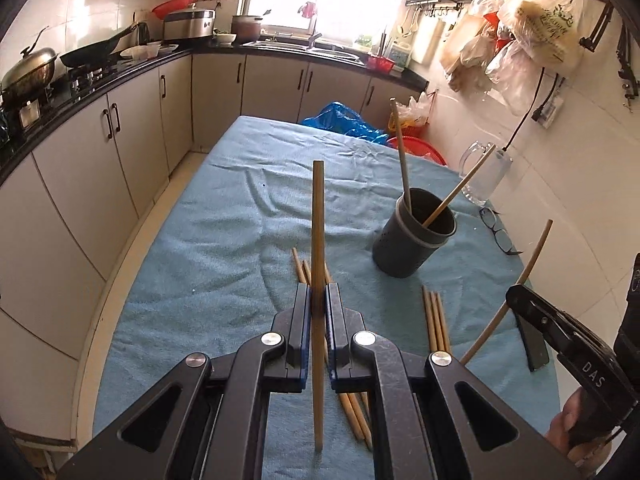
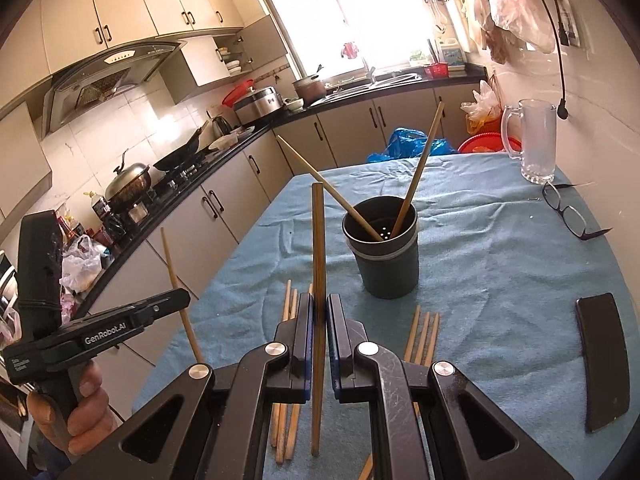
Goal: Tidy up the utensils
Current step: 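Lift the held chopsticks upright with both tools toward the black cup, then lower both chopsticks into the black cup and open both tools, then withdraw both open tools from the cup back over the loose chopsticks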
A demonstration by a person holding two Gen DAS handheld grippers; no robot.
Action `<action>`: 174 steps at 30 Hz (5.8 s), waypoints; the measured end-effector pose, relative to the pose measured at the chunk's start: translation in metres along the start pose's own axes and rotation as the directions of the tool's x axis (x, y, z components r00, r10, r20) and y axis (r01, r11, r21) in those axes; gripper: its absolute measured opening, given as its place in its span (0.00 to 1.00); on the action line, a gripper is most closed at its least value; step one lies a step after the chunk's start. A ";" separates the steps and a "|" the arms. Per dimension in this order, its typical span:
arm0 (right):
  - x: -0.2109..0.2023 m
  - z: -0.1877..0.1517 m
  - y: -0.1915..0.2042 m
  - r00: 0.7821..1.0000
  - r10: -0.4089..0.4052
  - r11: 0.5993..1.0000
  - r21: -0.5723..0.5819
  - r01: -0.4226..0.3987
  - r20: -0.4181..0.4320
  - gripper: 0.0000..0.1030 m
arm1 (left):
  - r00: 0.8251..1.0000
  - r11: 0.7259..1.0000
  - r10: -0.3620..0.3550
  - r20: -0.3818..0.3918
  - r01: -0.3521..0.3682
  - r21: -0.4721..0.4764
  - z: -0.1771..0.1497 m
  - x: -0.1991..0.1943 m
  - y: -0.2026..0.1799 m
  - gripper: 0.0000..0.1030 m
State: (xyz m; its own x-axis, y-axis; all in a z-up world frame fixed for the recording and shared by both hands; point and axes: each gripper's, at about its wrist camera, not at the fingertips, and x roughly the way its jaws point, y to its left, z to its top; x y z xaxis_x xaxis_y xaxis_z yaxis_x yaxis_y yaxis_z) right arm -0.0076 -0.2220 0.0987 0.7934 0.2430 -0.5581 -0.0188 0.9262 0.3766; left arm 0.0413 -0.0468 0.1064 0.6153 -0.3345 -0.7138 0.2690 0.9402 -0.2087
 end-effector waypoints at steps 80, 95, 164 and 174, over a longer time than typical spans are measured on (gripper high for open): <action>-0.075 0.108 -0.069 0.961 -0.072 0.984 0.178 0.025 0.267 0.07 | 0.980 0.987 -0.112 0.165 0.090 0.136 0.117 -0.035 -0.105 0.06; -0.037 0.143 -0.081 0.948 -0.113 0.975 0.219 0.048 0.296 0.07 | 0.978 0.991 -0.122 0.168 0.112 0.067 0.155 0.016 -0.110 0.06; 0.023 -0.054 -0.112 0.979 -0.130 0.948 0.269 0.169 -0.157 0.32 | 0.952 0.987 -0.042 -0.303 -0.007 -0.158 -0.040 0.117 0.027 0.34; 0.028 -0.055 -0.111 0.978 -0.121 0.951 0.265 0.163 -0.167 0.32 | 0.939 0.987 0.002 -0.345 -0.058 -0.150 -0.027 0.143 0.022 0.27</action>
State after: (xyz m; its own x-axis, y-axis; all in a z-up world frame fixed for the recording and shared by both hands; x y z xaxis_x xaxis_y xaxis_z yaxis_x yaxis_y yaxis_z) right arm -0.0167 -0.3024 0.0011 0.6767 0.1741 -0.7154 0.2721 0.8437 0.4628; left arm 0.1155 -0.0726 -0.0181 0.3223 -0.2898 -0.9012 0.1187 0.9568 -0.2653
